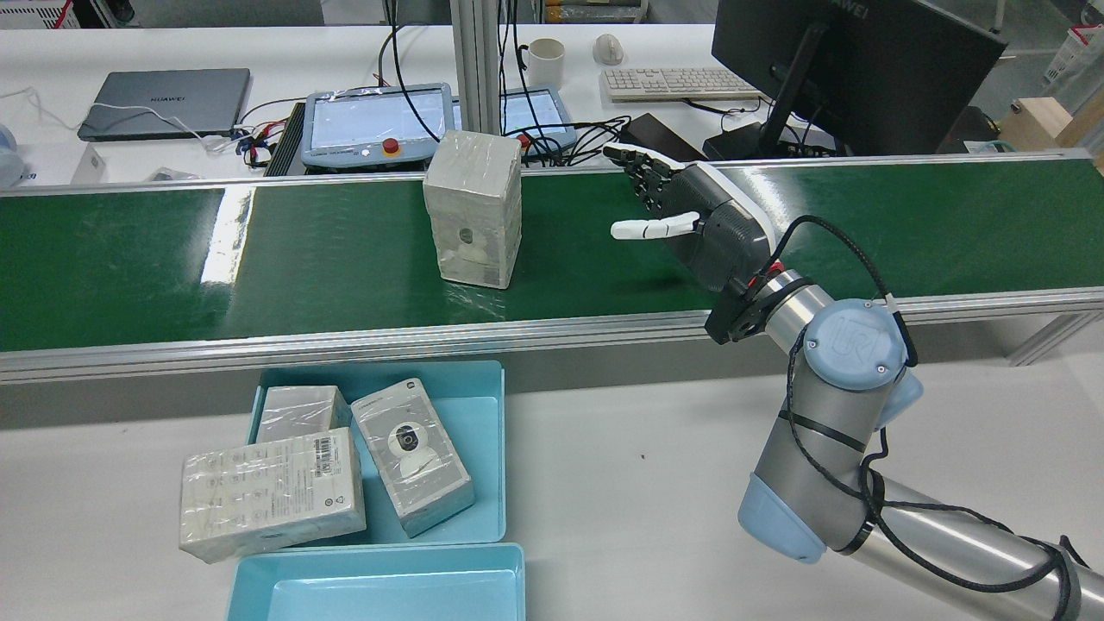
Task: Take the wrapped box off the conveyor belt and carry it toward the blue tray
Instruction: 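Lower the open right hand into the path of the wrapped box, then close the right hand fingers around the wrapped white box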
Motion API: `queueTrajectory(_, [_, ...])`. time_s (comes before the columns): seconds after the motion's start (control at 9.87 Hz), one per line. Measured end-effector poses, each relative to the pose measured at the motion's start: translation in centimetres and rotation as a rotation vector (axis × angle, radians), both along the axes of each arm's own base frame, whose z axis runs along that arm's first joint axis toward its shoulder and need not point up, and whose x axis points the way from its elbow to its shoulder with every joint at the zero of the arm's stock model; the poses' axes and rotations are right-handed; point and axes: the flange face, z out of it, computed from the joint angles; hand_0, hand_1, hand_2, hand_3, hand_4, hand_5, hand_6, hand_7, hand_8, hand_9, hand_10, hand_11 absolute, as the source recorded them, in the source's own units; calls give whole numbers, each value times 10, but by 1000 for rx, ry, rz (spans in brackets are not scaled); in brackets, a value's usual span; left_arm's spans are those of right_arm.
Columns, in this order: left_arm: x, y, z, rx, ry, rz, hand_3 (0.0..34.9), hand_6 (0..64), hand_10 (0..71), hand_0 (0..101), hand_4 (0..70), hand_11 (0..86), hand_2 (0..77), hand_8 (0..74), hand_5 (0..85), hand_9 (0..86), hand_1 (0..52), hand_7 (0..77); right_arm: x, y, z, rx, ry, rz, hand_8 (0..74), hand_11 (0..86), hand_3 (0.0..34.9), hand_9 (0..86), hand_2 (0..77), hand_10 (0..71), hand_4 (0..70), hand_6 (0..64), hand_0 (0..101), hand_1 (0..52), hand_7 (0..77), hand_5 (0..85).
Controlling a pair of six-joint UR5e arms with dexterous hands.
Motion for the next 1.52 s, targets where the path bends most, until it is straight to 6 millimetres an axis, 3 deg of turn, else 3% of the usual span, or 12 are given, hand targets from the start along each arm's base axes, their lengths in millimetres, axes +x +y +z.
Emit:
queueTrajectory(0.91, [0,0,0,0,0,0,0,5,5,0,0,5,11,5,11,5,0,5,-3,2,2,-4,6,-6,11,11,0,38,136,0,104,33,479,169,38,185])
queueTrajectory(1.01, [0,0,0,0,0,0,0,5,0,0,0,5,11,5,11,0,0,5,-3,2,2,-4,7,-6,11,11,0,38,164,0,104,33,485,191,38,185])
queueTrajectory(1.52, [0,0,0,0,0,0,0,5,5,0,0,5,5,5,11,0,0,5,-4,2,2,-3,12,-6,11,11,0,33,180,0,104,33,486,180,38,185])
